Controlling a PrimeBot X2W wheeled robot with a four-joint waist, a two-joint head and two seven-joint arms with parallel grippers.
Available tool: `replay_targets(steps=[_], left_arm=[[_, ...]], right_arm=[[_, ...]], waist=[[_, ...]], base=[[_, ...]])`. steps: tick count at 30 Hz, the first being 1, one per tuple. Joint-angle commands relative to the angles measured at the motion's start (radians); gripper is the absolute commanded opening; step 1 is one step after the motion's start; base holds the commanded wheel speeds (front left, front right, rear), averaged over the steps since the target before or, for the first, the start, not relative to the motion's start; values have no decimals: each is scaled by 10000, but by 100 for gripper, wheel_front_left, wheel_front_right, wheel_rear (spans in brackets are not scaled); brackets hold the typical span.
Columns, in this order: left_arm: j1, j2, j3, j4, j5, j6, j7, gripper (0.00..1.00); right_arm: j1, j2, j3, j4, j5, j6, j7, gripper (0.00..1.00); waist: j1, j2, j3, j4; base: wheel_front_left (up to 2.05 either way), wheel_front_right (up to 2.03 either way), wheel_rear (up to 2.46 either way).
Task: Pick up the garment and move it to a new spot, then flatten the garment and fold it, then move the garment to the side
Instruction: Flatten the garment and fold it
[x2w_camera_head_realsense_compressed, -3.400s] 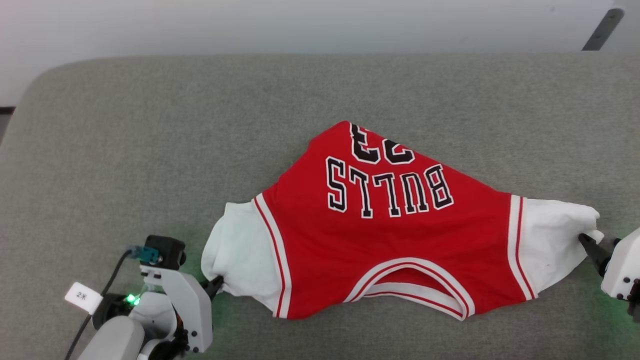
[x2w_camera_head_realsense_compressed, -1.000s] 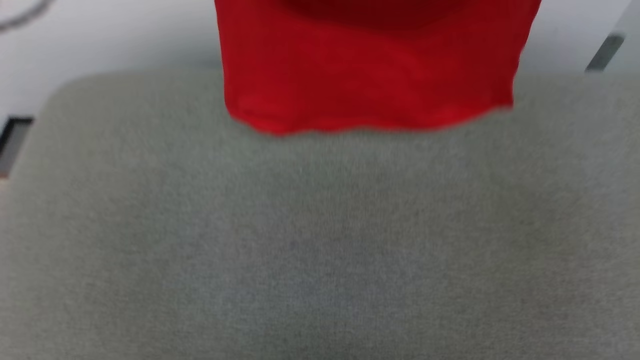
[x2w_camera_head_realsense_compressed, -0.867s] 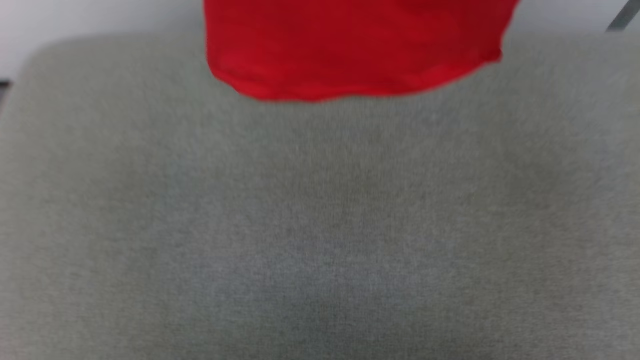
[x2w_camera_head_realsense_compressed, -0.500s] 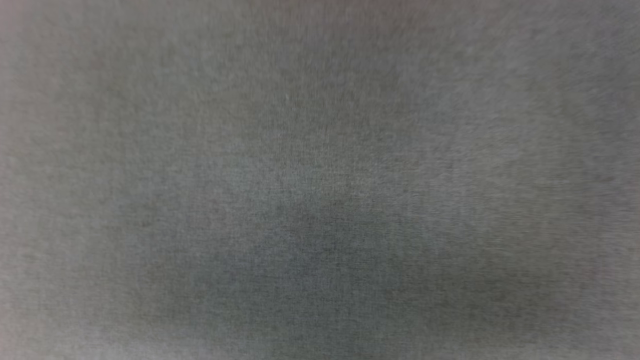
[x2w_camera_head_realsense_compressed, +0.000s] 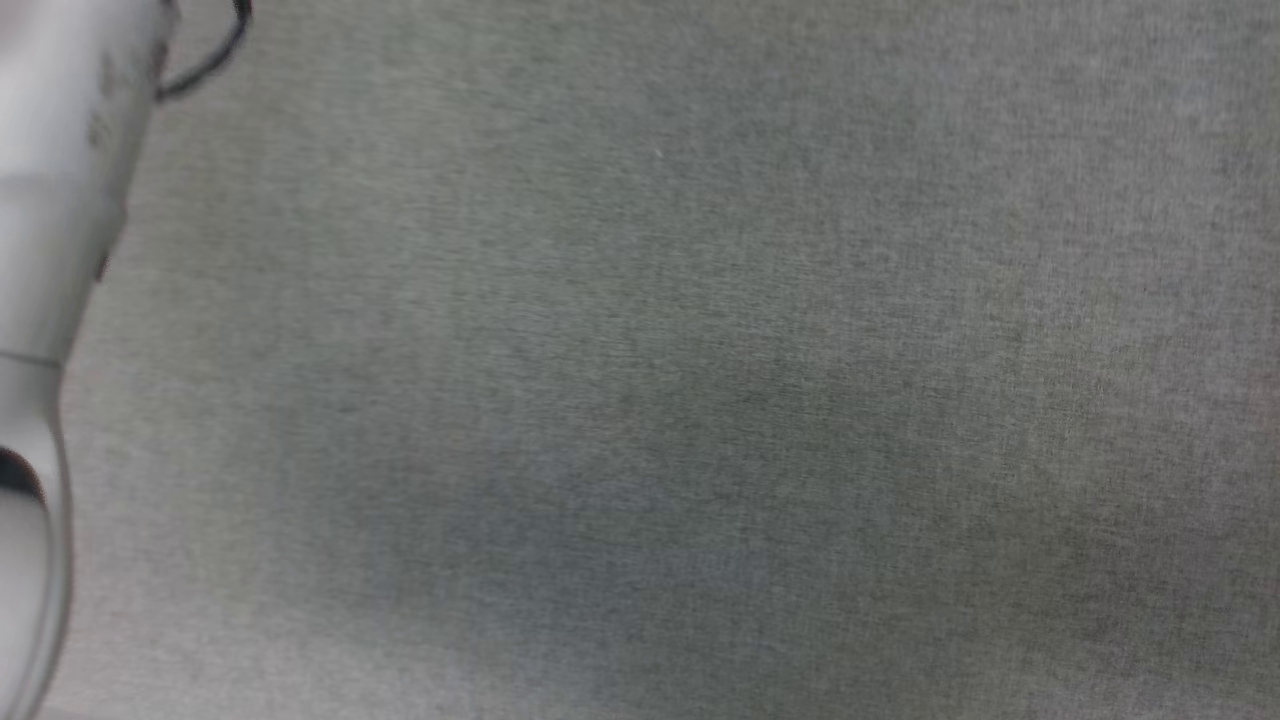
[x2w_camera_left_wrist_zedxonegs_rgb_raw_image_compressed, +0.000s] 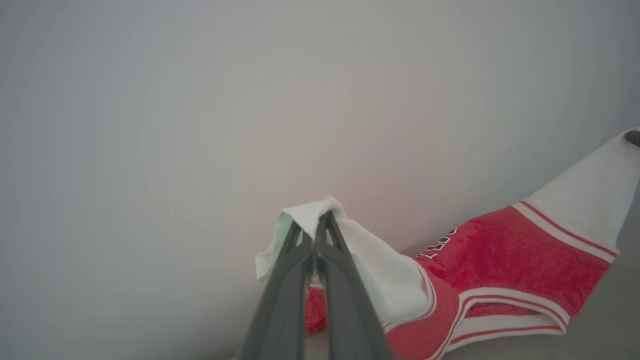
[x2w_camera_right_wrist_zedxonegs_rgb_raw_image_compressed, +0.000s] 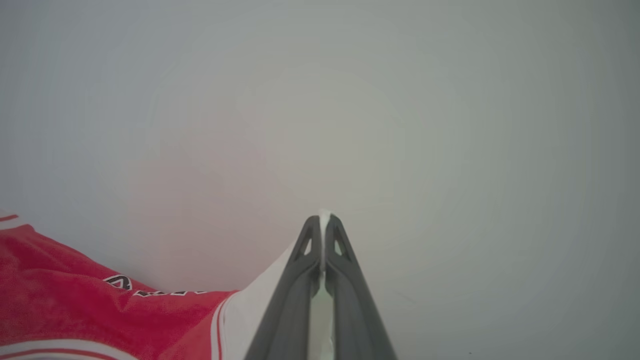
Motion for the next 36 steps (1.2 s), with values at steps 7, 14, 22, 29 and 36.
replay_targets(steps=[7,14,22,29,36], left_arm=[[1642,327,-1029,-432,-796,-17,1087,0],[3590,1154,-1957,-989,-730,47,1602,0],[6477,2644,-2371,-2584,-1247,675,2081,0],[9115,4317,-2468,-5922,-2156,2202,2695,0],[11332,5896,-2483,-9136,-2994,4063,2764,0]], right_arm=[[2064,-709,-74,-514,2162,-5,1472,0],[4970,-1395,-103,-1367,3368,-5,3581,0],[8300,-2122,-414,-2944,4666,-5,5723,0],[11275,-2832,-761,-4806,5308,-5,7361,0],[14022,-2937,-1741,-6378,5587,-5,8529,0]], waist=[[0,-1,-2021,243],[0,-1,-3751,-58],[0,-1,-5440,-444],[0,-1,-6305,-565],[0,-1,-6477,-548]], base=[[0,0,0],[0,0,0],[0,0,0],[0,0,0],[0,0,0]])
